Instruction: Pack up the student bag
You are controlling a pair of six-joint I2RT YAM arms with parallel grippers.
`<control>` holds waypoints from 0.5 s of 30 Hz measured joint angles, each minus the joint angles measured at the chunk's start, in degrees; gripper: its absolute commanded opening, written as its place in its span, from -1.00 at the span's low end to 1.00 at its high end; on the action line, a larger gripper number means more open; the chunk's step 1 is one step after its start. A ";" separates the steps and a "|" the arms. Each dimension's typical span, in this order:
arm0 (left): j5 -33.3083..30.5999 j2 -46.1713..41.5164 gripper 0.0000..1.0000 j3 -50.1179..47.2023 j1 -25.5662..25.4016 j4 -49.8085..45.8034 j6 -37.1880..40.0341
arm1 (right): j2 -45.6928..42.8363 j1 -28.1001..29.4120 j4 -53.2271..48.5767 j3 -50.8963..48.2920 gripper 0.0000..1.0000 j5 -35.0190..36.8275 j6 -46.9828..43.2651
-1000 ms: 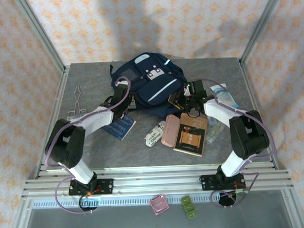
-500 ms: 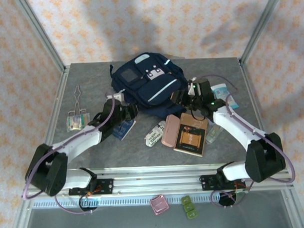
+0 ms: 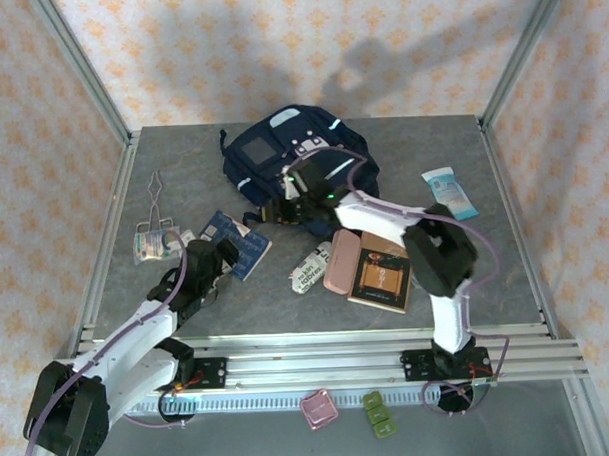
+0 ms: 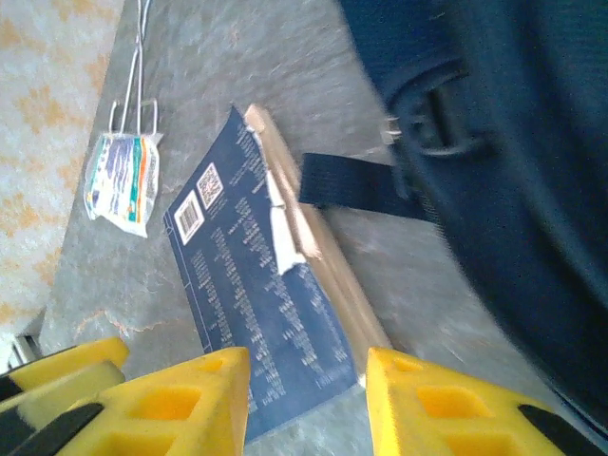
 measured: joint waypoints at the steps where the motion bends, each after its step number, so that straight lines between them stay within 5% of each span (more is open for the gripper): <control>1: -0.26 -0.24 0.56 -0.39 0.24 -0.39 -0.46 | 2.84 0.81 -0.57 2.91 -0.34 0.24 -0.28; 8: -1.57 -1.31 0.56 -2.34 2.49 -1.51 -1.90 | 15.26 3.78 -5.27 12.98 -0.56 2.99 -1.20; 15: -0.63 -0.04 0.56 -4.85 5.27 0.22 -1.75 | 12.57 4.39 -3.76 5.60 -0.58 5.01 -1.16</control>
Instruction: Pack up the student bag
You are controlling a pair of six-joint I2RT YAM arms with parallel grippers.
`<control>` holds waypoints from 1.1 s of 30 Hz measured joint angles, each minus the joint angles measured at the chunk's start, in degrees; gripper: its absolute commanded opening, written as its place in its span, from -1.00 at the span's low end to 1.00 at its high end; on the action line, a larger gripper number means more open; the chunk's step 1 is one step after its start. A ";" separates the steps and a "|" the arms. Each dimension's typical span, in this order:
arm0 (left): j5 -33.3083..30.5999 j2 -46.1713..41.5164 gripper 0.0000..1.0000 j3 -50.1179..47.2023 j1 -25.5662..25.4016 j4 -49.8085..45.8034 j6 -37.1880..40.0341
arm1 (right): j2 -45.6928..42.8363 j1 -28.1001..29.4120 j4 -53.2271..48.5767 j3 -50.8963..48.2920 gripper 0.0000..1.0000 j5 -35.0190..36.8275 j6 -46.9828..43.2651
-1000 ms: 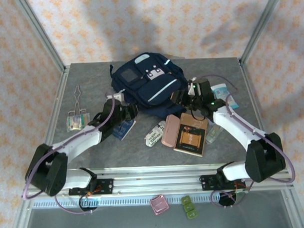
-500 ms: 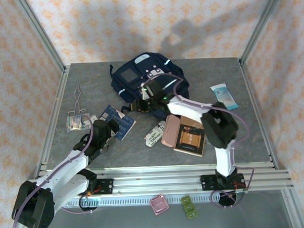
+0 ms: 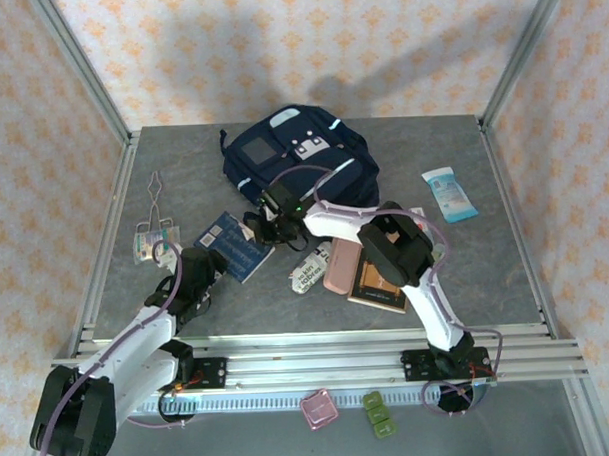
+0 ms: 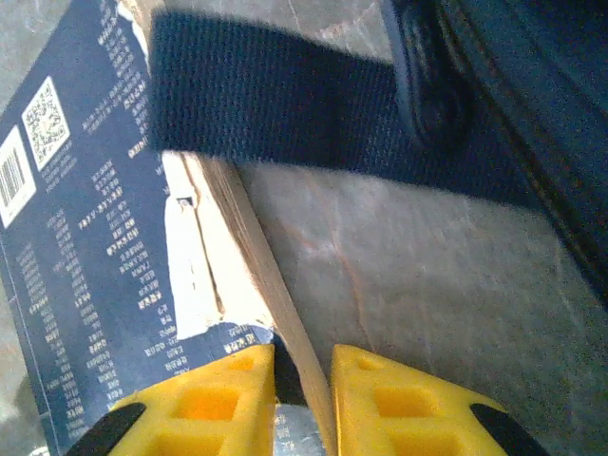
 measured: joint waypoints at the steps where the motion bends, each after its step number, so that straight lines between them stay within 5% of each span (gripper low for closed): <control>1: 0.28 0.68 0.56 -0.11 0.31 0.61 0.09 | -1.53 0.09 0.90 -2.56 -0.58 -0.15 0.20; 12: 5.75 7.56 0.56 -0.09 0.72 7.80 2.25 | -10.34 4.31 -0.33 -13.11 -0.19 -2.78 2.60; 21: 8.63 10.73 0.55 1.57 0.72 9.64 5.09 | -8.59 2.54 -6.21 -2.08 -0.13 5.99 3.21; 33: 9.68 13.40 0.54 2.19 1.09 11.15 5.27 | 2.08 2.99 -11.50 9.27 -0.09 8.20 3.41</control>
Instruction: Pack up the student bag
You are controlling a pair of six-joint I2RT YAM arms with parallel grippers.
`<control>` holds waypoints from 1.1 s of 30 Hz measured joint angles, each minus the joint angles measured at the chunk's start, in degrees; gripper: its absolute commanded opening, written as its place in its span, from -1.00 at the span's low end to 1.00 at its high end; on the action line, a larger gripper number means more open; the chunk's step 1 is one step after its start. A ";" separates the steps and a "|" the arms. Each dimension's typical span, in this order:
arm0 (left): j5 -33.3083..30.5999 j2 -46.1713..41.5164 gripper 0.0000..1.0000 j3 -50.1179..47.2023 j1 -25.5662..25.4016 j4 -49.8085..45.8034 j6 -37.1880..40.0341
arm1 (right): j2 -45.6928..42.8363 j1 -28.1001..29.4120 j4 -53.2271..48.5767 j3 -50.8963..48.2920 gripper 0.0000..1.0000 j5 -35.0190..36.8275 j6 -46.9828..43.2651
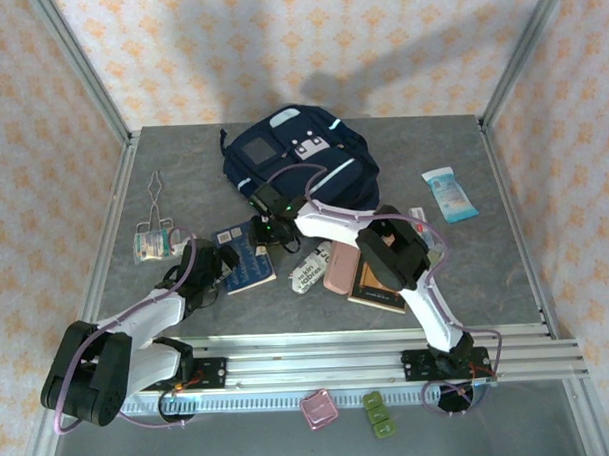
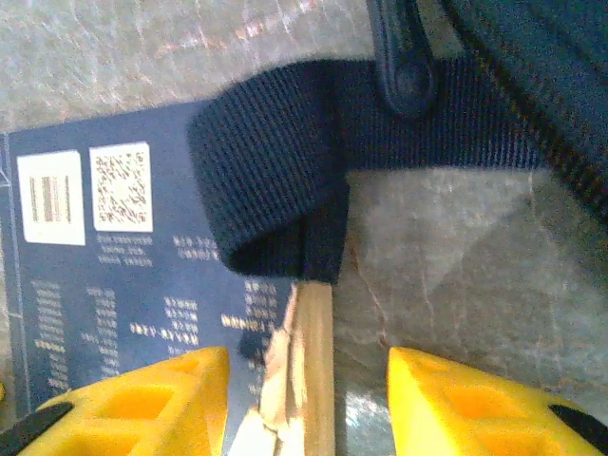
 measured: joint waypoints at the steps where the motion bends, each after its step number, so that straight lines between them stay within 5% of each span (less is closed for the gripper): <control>1: 0.02 0.13 0.54 0.00 0.00 0.11 0.00 | 0.50 0.17 -0.57 1.01 -0.16 0.42 0.00; 10: 0.55 1.88 0.50 0.02 0.48 1.64 0.74 | 0.33 0.72 0.44 -0.79 -0.99 1.62 0.68; 22: 5.57 2.82 0.35 -2.73 2.62 9.94 1.75 | -2.84 -1.05 10.93 -9.79 -1.00 -6.49 3.30; 33: 25.42 2.23 0.19 -5.31 1.70 28.17 -0.26 | -3.50 -2.14 13.77 -11.87 -1.00 -8.63 4.11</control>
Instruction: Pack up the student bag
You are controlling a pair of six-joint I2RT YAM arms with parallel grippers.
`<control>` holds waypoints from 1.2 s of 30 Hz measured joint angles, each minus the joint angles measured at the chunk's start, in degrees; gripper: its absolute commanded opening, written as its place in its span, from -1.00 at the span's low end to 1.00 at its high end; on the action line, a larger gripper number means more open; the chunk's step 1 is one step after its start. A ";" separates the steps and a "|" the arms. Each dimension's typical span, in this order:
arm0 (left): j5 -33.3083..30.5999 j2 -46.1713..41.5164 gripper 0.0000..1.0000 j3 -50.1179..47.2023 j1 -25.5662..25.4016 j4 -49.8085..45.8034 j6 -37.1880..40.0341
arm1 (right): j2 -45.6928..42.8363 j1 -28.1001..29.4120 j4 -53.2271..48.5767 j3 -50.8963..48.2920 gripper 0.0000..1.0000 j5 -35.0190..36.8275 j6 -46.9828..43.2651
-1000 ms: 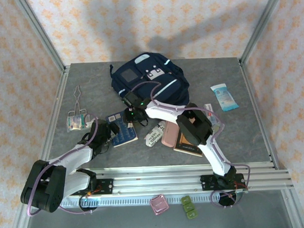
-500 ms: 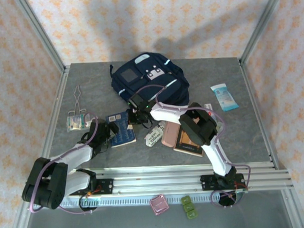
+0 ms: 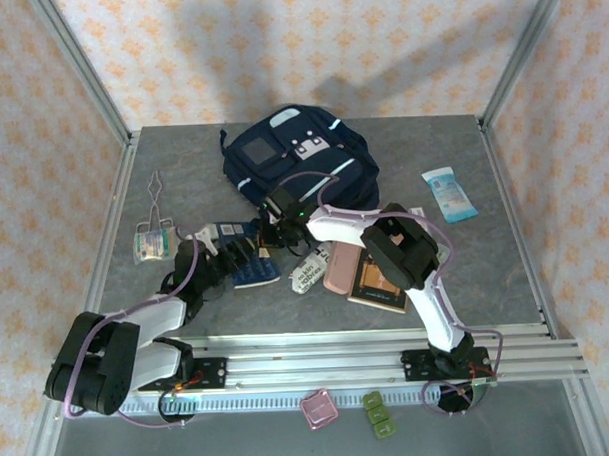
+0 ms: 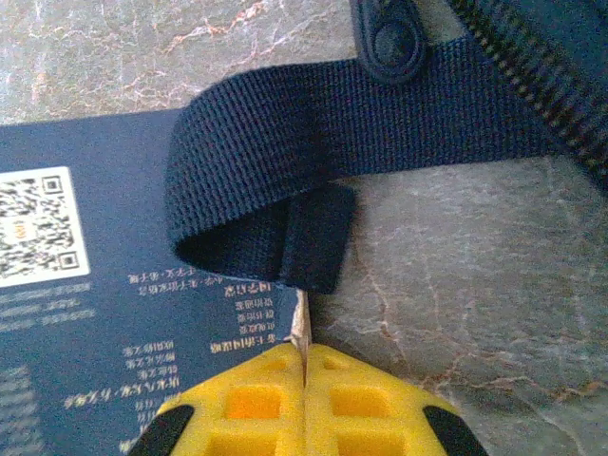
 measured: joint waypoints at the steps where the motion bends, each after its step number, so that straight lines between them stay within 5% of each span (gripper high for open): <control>1: 0.52 -0.81 0.08 0.00 0.00 0.42 -0.11 | 0.00 0.02 0.26 -0.09 -1.00 -0.35 0.04; 6: 0.63 -3.19 -0.58 0.55 -0.11 -1.73 1.36 | -0.11 0.37 0.81 -0.85 -0.77 -1.16 0.70; 11: -0.92 -5.29 -1.00 1.92 0.00 -8.37 3.34 | -3.61 -0.63 1.55 -5.22 -0.39 -1.42 1.33; 19: -1.90 -9.64 -1.00 5.60 -0.37 -15.85 6.47 | -11.93 -3.13 1.66 -9.88 -0.17 -1.92 -0.02; 26: 3.08 -14.34 -1.00 9.81 -0.37 -15.34 6.12 | -25.68 -8.28 9.92 -21.66 0.30 -8.22 0.63; 29: 6.60 -14.75 -1.00 11.65 -0.37 -13.31 5.53 | -30.62 -11.50 15.76 -25.73 0.50 -12.85 1.64; 36: 15.15 -14.73 -1.00 11.89 -0.37 -1.99 -1.11 | -37.00 -13.70 25.24 -29.70 0.54 -22.84 2.51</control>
